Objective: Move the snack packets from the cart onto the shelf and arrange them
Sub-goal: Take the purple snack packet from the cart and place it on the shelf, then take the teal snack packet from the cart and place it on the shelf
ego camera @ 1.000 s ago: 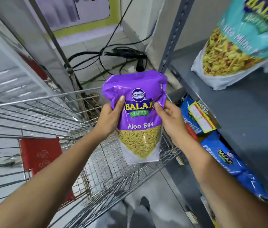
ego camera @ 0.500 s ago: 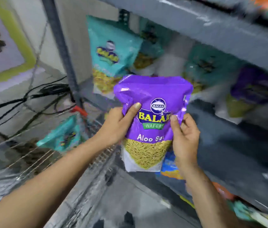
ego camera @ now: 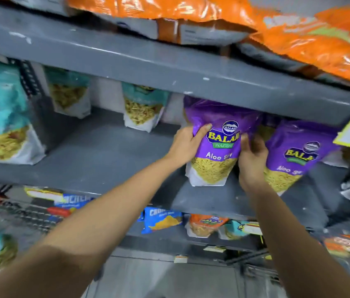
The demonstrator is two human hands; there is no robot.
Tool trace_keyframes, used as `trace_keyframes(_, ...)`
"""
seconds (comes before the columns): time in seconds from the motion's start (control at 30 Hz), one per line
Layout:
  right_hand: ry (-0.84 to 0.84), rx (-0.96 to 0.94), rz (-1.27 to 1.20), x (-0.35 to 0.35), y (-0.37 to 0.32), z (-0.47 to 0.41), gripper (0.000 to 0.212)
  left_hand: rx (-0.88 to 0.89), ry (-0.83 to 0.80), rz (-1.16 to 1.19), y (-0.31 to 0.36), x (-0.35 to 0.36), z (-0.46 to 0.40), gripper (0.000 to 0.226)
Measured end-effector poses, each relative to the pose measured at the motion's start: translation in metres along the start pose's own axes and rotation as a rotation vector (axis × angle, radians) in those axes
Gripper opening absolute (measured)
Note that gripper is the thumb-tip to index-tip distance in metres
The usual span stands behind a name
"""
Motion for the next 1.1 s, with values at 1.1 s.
trace_keyframes(1.1, -1.474, -0.258, 0.635, 0.448, 0.197, 0.42, 0.019, -1.054, 0.432, -0.088, -0.391, -0.414, 0.474, 0.091)
Point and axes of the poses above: each hand's wrist, its own z-axis away from the middle knuckle, its own x-axis out of the palm, y = z × x, the point moved 9 cm from there along -z, towards the middle knuckle
